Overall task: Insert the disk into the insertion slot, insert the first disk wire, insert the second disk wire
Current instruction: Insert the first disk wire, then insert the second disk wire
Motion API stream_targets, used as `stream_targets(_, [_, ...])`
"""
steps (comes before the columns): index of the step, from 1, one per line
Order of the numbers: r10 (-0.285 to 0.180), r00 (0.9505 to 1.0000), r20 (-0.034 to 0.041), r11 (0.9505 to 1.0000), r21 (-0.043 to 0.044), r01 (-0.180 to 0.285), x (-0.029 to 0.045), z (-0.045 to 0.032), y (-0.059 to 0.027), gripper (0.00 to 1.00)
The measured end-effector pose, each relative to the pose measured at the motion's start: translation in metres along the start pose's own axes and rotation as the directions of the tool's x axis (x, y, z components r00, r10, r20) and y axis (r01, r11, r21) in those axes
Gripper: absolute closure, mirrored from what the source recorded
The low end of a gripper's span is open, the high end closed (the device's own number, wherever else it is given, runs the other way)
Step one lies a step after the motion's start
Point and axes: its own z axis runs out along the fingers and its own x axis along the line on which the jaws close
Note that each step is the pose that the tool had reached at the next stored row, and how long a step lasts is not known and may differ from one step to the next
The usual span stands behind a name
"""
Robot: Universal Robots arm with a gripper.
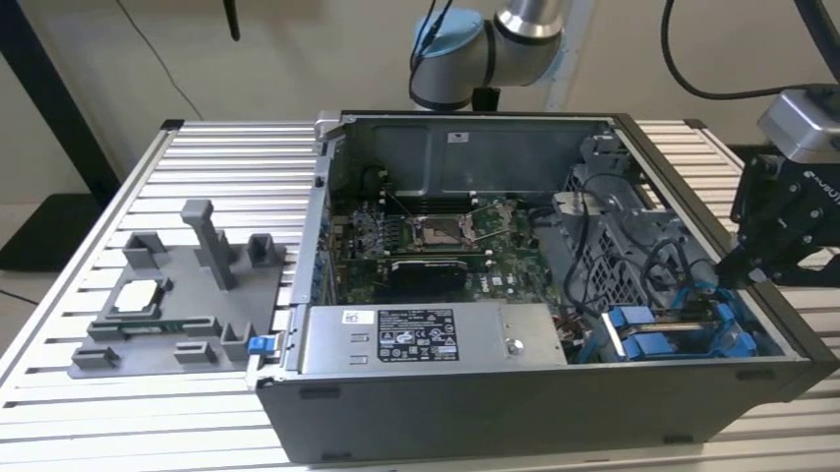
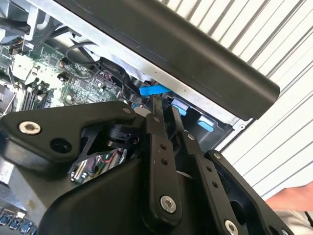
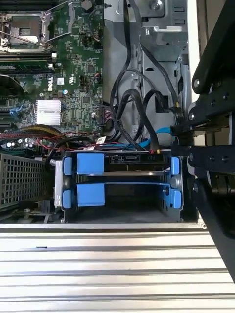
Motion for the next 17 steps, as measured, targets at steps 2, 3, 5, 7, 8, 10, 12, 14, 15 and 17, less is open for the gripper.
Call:
stream_targets(2, [0.0,1.0,0.0011,1.0,0.0,0.0,0.0,0.0002,0.0,1.0])
stream_targets(3, [0.0,1.0,0.0013,1.0,0.0,0.0,0.0,0.0003,0.0,1.0])
stream_targets(5, [0.0,1.0,0.0014,1.0,0.0,0.0,0.0,0.0003,0.0,1.0])
stream_targets(7, [0.0,1.0,0.0014,1.0,0.0,0.0,0.0,0.0002,0.0,1.0])
stream_targets(8, [0.0,1.0,0.0014,1.0,0.0,0.0,0.0,0.0002,0.0,1.0])
stream_targets(10, [0.0,1.0,0.0015,1.0,0.0,0.0,0.0,0.0002,0.0,1.0])
stream_targets(12, [0.0,1.0,0.0016,1.0,0.0001,0.0,0.0,-0.0011,0.0011,1.0])
stream_targets(14, [0.0,1.0,0.0019,1.0,0.0,0.0,-0.0003,-0.0038,0.0031,1.0])
stream_targets(15, [0.001,1.0,0.0021,1.0,0.0001,-0.001,-0.0005,-0.0058,0.0048,1.0])
stream_targets(17, [0.001,1.0,0.0027,1.0,0.0001,-0.001,-0.0009,-0.0099,0.0087,1.0])
